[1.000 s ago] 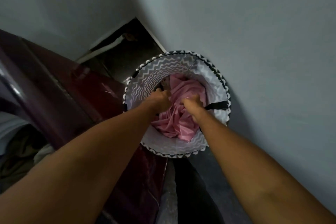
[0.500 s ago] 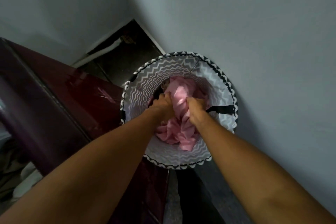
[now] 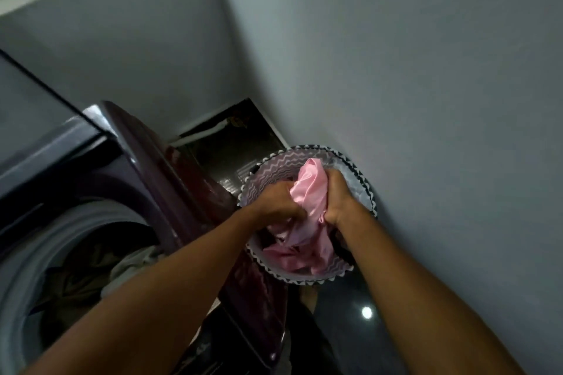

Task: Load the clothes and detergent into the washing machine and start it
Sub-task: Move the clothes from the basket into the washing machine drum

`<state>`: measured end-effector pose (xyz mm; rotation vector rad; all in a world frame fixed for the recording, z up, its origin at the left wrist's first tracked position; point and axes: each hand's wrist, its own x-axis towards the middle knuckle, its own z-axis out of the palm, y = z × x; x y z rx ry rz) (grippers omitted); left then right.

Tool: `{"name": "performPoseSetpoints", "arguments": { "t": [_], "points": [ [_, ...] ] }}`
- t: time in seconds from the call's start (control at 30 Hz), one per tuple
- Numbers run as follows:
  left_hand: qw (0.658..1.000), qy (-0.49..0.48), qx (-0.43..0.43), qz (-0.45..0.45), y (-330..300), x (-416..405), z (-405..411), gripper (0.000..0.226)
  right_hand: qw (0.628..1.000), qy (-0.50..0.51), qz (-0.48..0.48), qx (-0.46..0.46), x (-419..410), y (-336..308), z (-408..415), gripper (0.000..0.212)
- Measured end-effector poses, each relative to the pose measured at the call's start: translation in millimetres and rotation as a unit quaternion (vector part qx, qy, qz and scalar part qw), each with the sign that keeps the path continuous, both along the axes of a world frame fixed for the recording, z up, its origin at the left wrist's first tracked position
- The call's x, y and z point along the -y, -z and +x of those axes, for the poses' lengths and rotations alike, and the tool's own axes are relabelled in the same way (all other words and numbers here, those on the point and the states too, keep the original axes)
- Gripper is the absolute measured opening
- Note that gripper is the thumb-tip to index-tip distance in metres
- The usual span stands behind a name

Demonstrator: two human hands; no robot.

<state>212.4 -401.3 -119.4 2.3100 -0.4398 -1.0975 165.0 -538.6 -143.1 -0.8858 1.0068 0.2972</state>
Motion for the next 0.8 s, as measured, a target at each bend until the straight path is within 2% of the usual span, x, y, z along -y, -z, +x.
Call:
{"name": "performPoseSetpoints", "arguments": {
  "t": [0.1,0.17,0.3,0.43,0.53,0.7,0.8],
  "points": [
    [0.996,-0.061,0.047,-0.04,-41.8,-13.4,-7.7,0.025,0.995,-0.028,0.008,0.093,-10.2,-69.5,-3.6,0.027],
    [0.986,-0.11,0.087,-0.09,-73.1,-23.6,-13.2,0.031,0.982,-0.036,-0.028,0.185,-21.2,-106.8,-2.4,0.017],
    [0.946,-0.238,0.098,-0.199,-142.1,-46.3,-19.2,0.019,0.964,-0.048,-0.046,0.257,-49.8,-174.1,12.3,0.022],
    [0.901,-0.318,0.121,-0.269,-193.8,-85.1,-18.4,0.014,0.952,-0.087,0.031,0.293,-95.4,-234.5,25.0,0.013],
    [0.889,-0.338,0.165,-0.26,-220.1,-129.7,-17.6,0.018,0.945,-0.098,0.045,0.308,-140.9,-261.2,30.3,0.032],
    [0.855,-0.402,0.217,-0.244,-239.8,-202.0,-24.7,0.019,0.936,-0.125,0.082,0.318,-222.9,-282.7,31.2,0.036],
    [0.836,-0.431,0.235,-0.243,-250.0,-239.4,-33.7,0.017,0.93,-0.143,0.114,0.319,-266.3,-282.9,35.8,0.053]
  ]
}}
